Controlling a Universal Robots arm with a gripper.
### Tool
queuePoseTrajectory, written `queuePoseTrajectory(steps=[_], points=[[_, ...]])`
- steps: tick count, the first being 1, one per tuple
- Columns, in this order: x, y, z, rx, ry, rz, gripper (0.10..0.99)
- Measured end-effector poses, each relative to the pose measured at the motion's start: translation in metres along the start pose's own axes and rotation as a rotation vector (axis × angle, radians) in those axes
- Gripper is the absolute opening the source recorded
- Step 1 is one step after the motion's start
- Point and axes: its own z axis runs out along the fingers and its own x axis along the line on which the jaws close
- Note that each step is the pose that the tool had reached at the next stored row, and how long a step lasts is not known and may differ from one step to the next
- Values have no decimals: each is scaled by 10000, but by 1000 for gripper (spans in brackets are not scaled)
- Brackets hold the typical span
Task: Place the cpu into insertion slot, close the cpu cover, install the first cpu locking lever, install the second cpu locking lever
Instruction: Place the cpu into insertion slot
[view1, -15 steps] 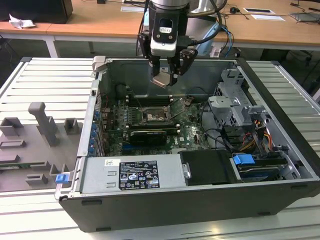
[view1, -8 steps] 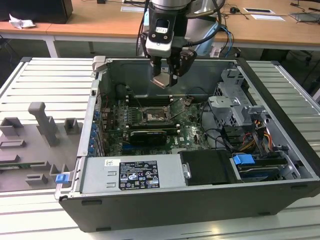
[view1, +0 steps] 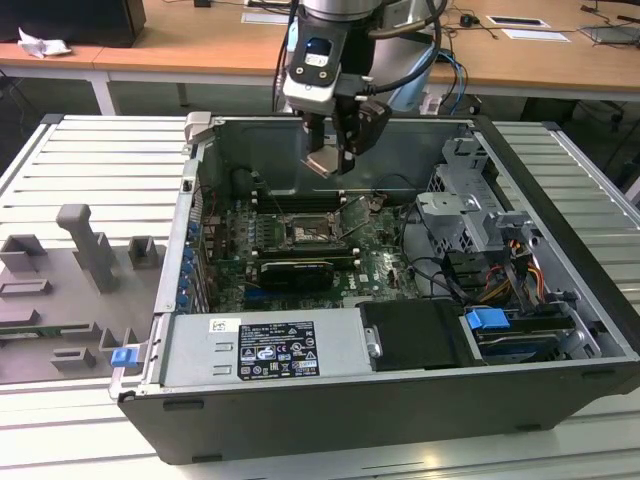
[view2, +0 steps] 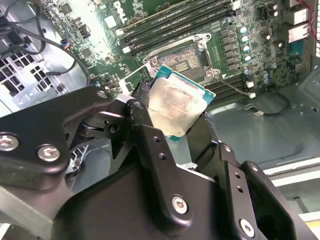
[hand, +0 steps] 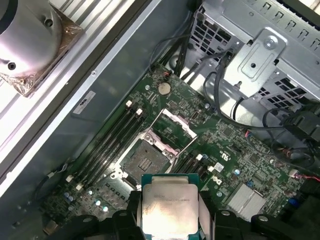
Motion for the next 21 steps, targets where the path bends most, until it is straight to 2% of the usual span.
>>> queuePoseTrajectory(steps=[21], points=[[-2, -9, 107, 8, -17, 200, 537]])
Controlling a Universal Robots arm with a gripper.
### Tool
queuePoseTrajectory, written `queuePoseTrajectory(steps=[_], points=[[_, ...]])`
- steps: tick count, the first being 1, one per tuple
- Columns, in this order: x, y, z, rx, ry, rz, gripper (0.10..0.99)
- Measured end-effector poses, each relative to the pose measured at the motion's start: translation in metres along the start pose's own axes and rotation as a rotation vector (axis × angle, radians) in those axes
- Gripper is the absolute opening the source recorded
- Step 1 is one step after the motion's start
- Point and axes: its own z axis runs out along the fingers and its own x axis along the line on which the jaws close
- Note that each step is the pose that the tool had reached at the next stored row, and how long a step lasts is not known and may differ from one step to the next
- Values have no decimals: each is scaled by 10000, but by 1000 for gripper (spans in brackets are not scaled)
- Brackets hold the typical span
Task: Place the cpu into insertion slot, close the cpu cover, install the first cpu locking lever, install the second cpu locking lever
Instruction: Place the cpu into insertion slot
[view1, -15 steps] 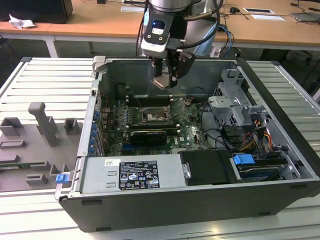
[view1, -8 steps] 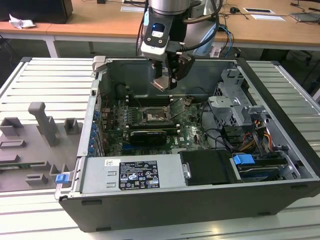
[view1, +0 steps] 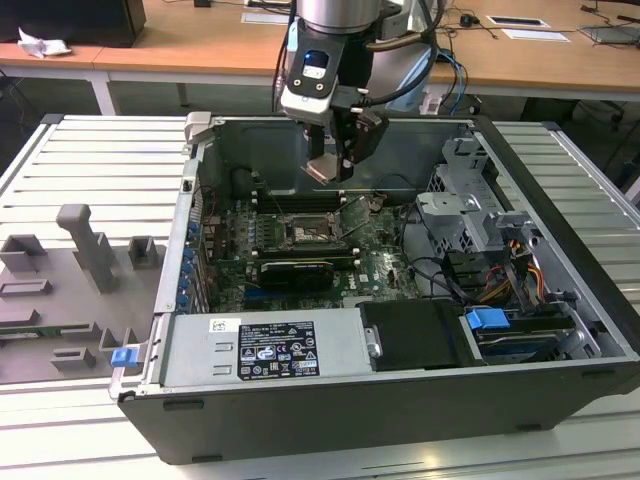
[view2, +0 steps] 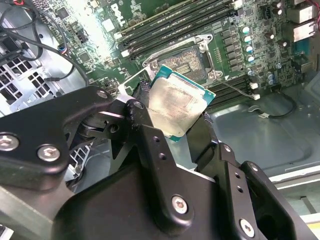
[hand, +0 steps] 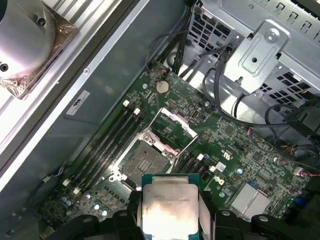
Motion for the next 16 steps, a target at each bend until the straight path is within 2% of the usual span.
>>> queuePoseTrajectory(steps=[8, 16], points=[[0, -1, 8, -12, -48, 582, 537], [0, -1, 11, -18, -77, 936, 537]])
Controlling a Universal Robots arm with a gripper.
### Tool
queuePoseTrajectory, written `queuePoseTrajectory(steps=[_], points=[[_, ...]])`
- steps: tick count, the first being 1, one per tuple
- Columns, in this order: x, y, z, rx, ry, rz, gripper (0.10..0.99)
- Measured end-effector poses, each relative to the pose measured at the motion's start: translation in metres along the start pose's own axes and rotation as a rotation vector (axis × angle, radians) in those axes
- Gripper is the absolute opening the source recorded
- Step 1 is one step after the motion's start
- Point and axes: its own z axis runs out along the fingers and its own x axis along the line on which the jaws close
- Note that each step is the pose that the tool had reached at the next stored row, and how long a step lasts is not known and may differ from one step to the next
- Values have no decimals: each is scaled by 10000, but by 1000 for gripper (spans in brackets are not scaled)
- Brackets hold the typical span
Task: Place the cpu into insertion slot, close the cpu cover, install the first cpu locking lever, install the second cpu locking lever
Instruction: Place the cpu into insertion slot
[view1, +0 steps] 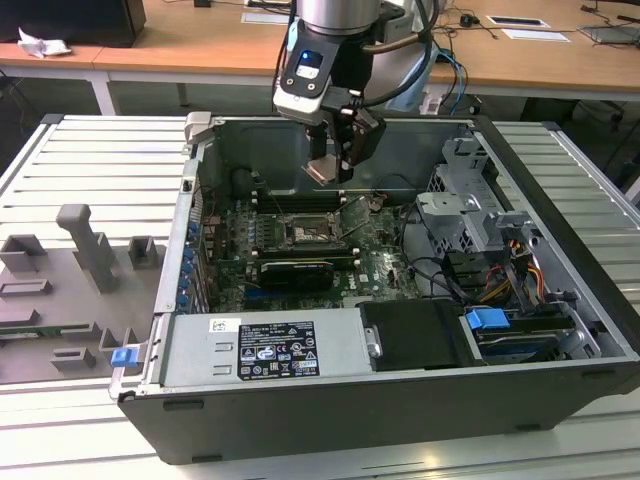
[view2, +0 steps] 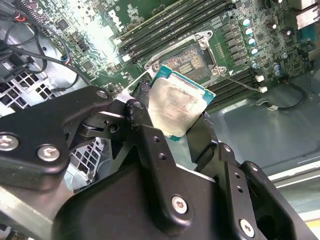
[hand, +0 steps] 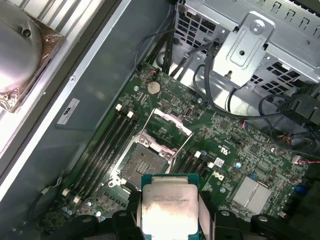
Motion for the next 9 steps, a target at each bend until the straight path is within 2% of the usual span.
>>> queuePoseTrajectory(steps=[9], points=[[0, -1, 8, -11, -52, 623, 537]])
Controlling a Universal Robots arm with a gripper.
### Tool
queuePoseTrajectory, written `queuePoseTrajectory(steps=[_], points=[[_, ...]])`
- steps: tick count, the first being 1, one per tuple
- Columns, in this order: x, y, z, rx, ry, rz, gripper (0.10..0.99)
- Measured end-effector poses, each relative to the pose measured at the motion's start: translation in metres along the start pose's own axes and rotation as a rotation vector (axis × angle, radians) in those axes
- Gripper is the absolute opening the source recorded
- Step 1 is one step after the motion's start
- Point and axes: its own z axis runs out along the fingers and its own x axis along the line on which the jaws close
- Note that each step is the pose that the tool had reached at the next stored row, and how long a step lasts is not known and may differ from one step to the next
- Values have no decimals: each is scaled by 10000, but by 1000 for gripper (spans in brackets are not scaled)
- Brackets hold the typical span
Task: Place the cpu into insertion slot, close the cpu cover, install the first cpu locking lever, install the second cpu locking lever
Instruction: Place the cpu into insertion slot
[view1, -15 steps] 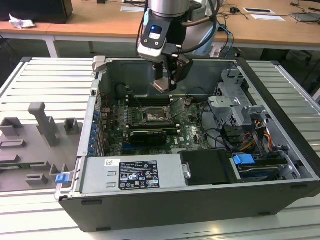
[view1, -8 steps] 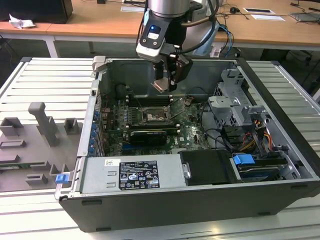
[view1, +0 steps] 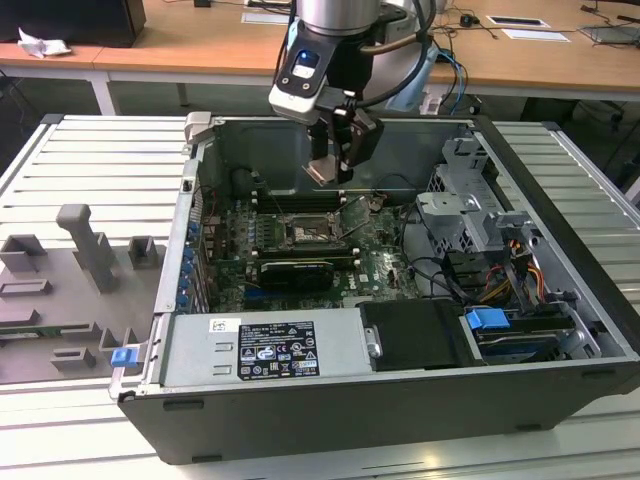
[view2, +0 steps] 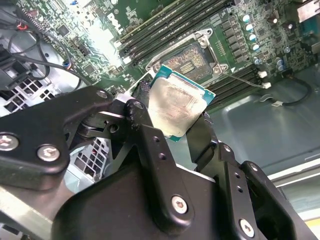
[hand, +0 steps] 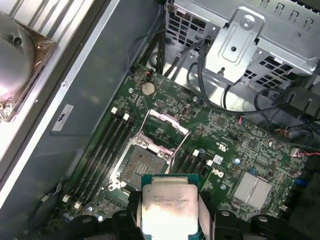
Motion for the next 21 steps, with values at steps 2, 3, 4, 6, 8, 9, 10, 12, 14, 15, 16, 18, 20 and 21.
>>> queuePoseTrajectory(steps=[2, 3, 4, 6, 8, 9, 10, 12, 14, 15, 16, 18, 20, 21], points=[[0, 0, 3, -2, -9, 106, 537], [0, 0, 4, -2, -13, 157, 537], [0, -1, 6, -3, -18, 217, 537], [0, -1, 11, -6, -28, 337, 537], [0, -1, 15, -8, -34, 418, 537], [0, -2, 17, -9, -41, 498, 537], [0, -2, 21, -10, -50, 605, 537], [0, -2, 24, -13, -58, 698, 537], [0, -3, 31, -17, -75, 905, 537], [-1, -3, 35, -18, -82, 989, 537], [0, -3, 39, -20, -85, 1030, 537], [-1, -4, 48, -20, -88, 1062, 537], [-1, -5, 57, -20, -89, 1078, 537], [-1, -5, 64, -19, -93, 1081, 537]])
